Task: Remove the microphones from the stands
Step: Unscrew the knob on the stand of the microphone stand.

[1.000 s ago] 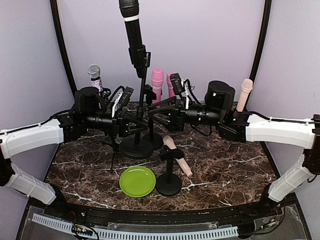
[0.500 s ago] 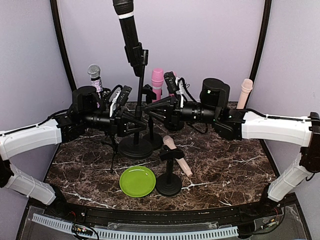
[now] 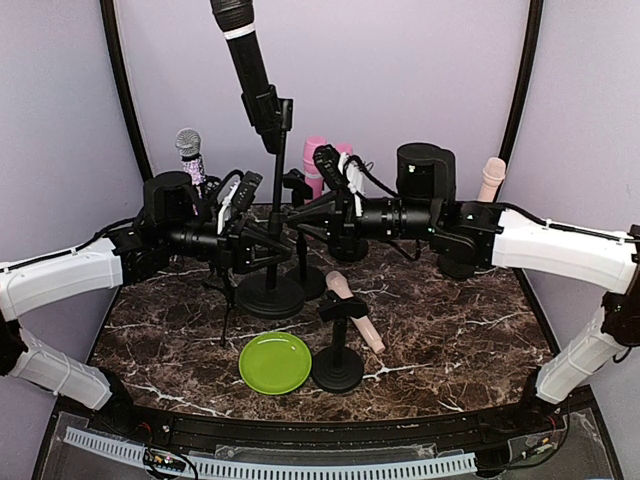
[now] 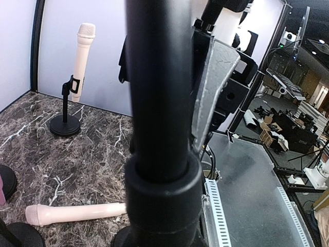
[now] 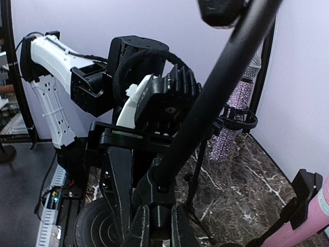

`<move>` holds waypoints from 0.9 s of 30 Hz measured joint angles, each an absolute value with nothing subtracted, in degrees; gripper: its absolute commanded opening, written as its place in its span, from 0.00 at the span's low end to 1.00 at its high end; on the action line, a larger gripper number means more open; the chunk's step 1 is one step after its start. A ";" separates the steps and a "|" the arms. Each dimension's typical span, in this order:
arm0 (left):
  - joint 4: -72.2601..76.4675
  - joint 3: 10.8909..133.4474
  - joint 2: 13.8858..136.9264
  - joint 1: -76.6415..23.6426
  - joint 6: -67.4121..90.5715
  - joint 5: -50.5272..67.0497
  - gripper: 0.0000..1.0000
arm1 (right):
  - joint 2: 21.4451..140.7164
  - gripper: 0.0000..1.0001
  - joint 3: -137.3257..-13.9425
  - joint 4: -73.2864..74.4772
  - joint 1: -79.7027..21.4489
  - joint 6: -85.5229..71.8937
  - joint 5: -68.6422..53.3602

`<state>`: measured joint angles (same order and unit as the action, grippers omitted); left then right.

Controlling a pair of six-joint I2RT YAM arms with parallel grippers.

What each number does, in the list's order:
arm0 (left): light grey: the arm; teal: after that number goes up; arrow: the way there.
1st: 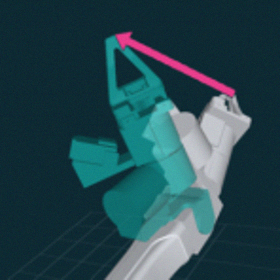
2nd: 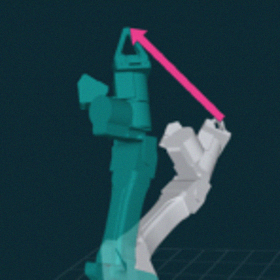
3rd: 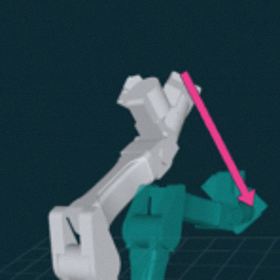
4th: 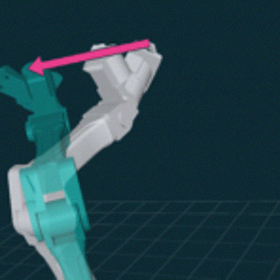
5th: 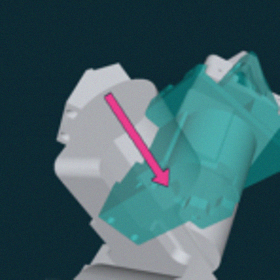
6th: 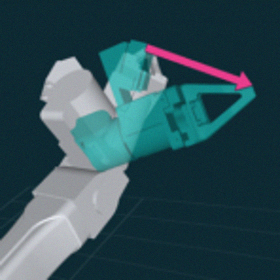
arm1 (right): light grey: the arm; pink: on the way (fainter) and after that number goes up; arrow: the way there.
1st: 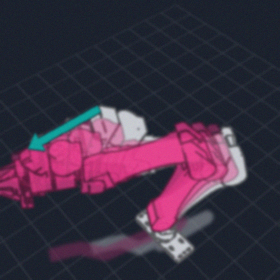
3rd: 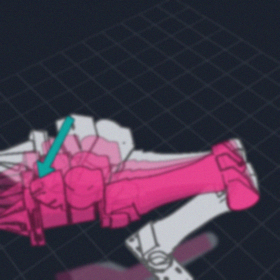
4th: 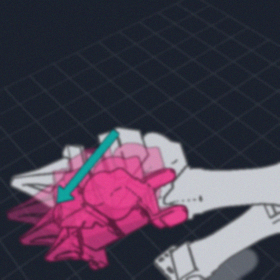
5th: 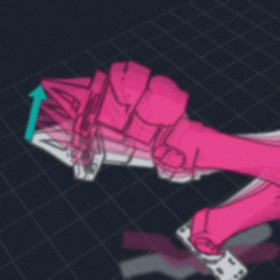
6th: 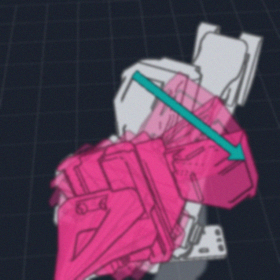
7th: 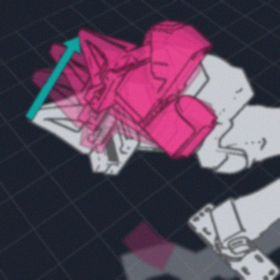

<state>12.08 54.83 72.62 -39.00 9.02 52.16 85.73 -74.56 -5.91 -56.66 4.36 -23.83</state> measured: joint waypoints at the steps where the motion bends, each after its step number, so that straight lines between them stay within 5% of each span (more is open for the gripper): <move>1: 12.08 54.83 72.62 -39.00 8.95 52.40 0.00 | 85.52 0.00 -74.78 -5.04 -57.06 5.96 -22.85; 7: 11.73 54.83 72.62 -39.09 8.45 53.41 0.00 | 83.40 0.00 -74.39 -1.74 -59.53 17.93 -15.77; 15: 10.07 54.87 73.08 -39.53 7.73 53.30 0.00 | 81.80 0.14 -71.75 -2.15 -61.76 28.95 -8.80; 22: 9.21 54.94 73.14 -39.35 7.44 51.03 0.00 | 79.42 0.65 -65.91 -5.80 -61.76 31.42 -3.14; 27: 9.13 54.87 72.47 -39.31 6.17 47.22 0.00 | 75.18 0.81 -59.27 -12.75 -60.60 23.79 -1.85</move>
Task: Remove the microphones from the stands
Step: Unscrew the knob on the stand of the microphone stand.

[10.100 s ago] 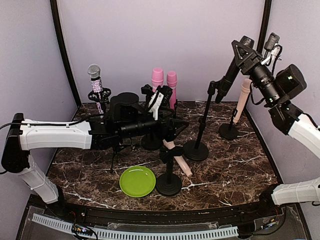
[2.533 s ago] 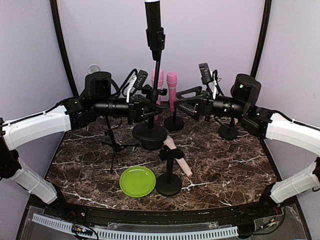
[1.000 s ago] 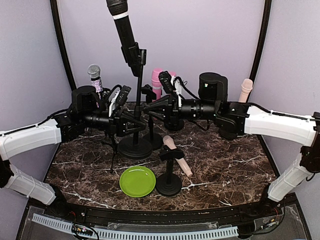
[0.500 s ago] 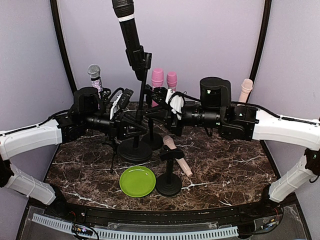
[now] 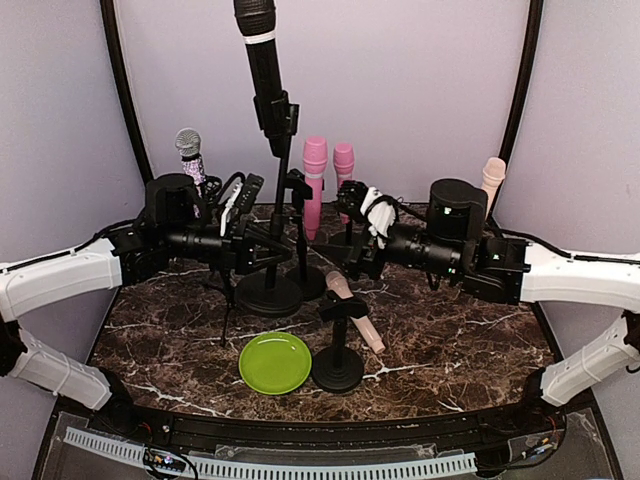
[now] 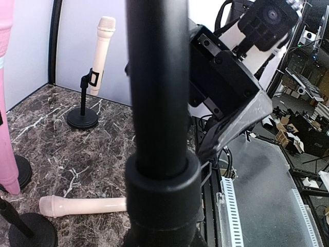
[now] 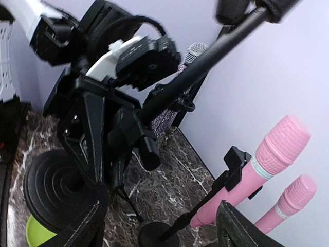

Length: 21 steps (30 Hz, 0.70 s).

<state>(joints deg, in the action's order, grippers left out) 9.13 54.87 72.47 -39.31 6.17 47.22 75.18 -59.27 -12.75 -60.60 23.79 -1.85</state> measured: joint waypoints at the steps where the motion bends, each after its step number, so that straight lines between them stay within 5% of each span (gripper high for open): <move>1: 9.19 54.74 72.16 -39.31 6.02 46.68 0.00 | 74.52 0.81 -58.74 -14.02 -60.10 21.28 -2.28; 21: 11.27 49.69 66.39 -39.31 1.93 35.70 0.00 | 81.23 0.69 -62.72 -23.53 -53.58 -41.87 -11.99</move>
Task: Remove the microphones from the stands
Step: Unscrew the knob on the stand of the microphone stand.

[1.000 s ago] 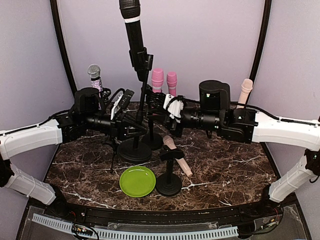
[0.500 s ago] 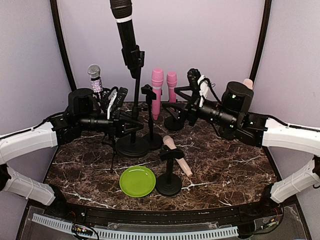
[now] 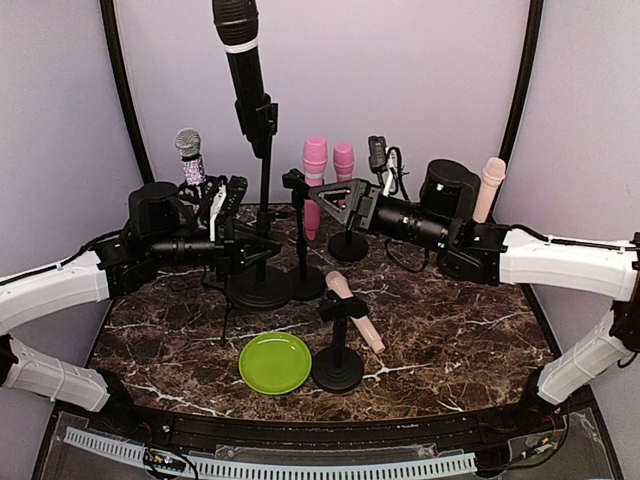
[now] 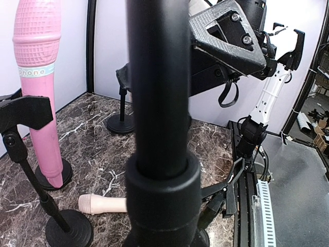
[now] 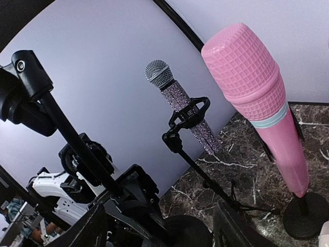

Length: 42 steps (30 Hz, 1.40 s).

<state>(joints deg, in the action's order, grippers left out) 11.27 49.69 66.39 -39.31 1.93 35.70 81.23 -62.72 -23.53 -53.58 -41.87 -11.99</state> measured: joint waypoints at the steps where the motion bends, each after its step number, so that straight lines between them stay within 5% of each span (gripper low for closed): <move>1: 11.29 49.69 66.39 -39.31 1.91 35.62 0.00 | 81.62 0.68 -63.13 -23.27 -53.69 -43.51 -12.03; 12: 11.38 49.65 66.39 -39.31 1.89 35.97 0.00 | 88.82 0.48 -67.66 -22.04 -55.88 -51.88 -13.89; 25: 11.18 49.65 66.41 -39.31 1.52 36.82 0.00 | 91.57 0.46 -70.19 -25.45 -56.49 -53.01 -16.21; 34: 11.00 49.65 66.41 -39.31 1.19 36.84 0.00 | 93.47 0.30 -70.89 -28.64 -57.74 -53.60 -22.50; 42: 12.21 49.65 66.37 -39.31 0.73 37.32 0.00 | 93.51 0.27 -70.81 -30.20 -57.65 -52.14 -23.75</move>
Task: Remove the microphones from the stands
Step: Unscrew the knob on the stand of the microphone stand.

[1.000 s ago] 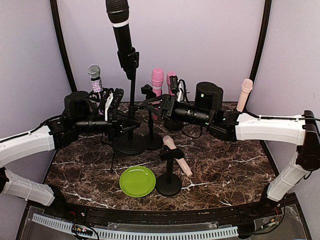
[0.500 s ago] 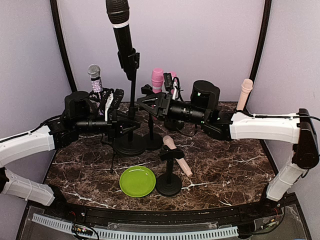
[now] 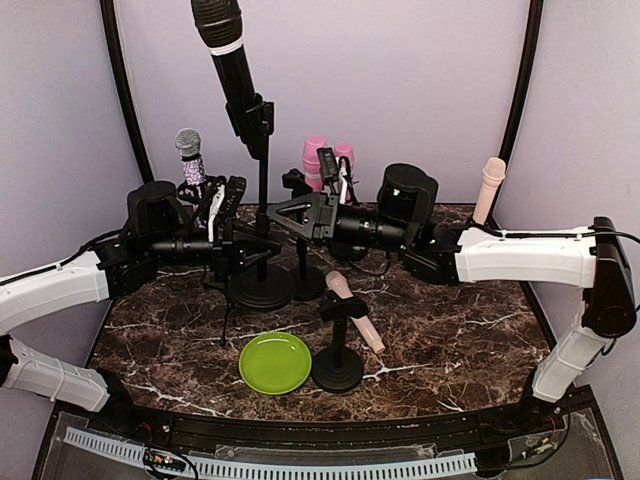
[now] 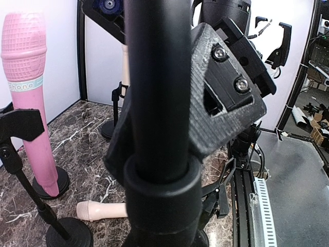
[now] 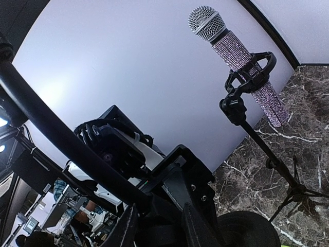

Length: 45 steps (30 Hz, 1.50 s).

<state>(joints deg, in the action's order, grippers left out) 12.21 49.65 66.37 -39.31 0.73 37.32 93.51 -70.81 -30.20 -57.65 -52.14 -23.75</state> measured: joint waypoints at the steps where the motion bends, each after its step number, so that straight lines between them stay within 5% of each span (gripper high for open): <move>1: 12.27 49.65 66.37 -39.31 0.64 37.39 0.00 | 93.45 0.27 -70.67 -30.37 -57.65 -51.66 -23.77; 11: 12.32 49.65 66.43 -40.21 0.40 40.23 0.00 | 90.02 0.30 -66.52 -31.40 -58.35 -44.80 -23.31; 23: 12.97 49.67 67.40 -39.59 3.36 44.31 0.00 | 84.97 0.56 -62.74 -29.45 -58.50 -31.14 -23.46; 38: 13.17 49.67 68.03 -39.48 3.90 44.12 0.00 | 82.26 0.60 -62.00 -25.82 -54.08 -41.65 -20.71; 45: 13.15 49.67 68.03 -39.48 3.88 44.07 0.00 | 86.21 0.50 -65.19 -23.53 -54.35 -48.90 -24.01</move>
<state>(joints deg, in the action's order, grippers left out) 13.15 49.67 68.03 -39.48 3.88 44.07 86.21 -65.19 -23.53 -54.35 -48.90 -24.01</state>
